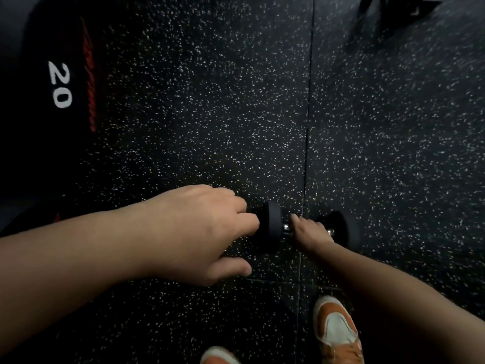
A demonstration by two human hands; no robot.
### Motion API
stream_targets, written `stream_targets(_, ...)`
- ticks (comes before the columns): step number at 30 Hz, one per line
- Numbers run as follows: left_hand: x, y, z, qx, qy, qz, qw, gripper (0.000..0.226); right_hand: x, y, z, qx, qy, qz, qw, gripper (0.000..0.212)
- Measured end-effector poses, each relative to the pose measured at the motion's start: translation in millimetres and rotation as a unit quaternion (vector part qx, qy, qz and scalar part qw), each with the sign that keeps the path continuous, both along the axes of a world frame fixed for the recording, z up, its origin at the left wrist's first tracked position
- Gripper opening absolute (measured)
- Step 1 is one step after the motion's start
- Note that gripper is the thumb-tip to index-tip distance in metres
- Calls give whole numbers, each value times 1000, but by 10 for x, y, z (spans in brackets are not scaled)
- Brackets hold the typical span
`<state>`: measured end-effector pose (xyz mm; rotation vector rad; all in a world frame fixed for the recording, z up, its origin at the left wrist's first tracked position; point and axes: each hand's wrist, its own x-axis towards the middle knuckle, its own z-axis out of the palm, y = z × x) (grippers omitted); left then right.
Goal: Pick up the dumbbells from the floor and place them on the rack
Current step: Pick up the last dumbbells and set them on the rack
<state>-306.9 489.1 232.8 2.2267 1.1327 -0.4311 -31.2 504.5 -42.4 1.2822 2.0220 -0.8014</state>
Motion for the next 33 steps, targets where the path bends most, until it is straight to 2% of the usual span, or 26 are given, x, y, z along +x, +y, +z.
stream_targets(5,-12,58,43,-19,-9,27,999,53,-23,59,-108,-28,-29,41,998,18)
stream_targets(18,-70,158,29,-4,7,59,998,58,-24,125,22,-93,-12,8,996,11)
stream_targets(33,-51,72,-81,2,27,13,1000,62,65,-153,943,-130,26,-34,991,20)
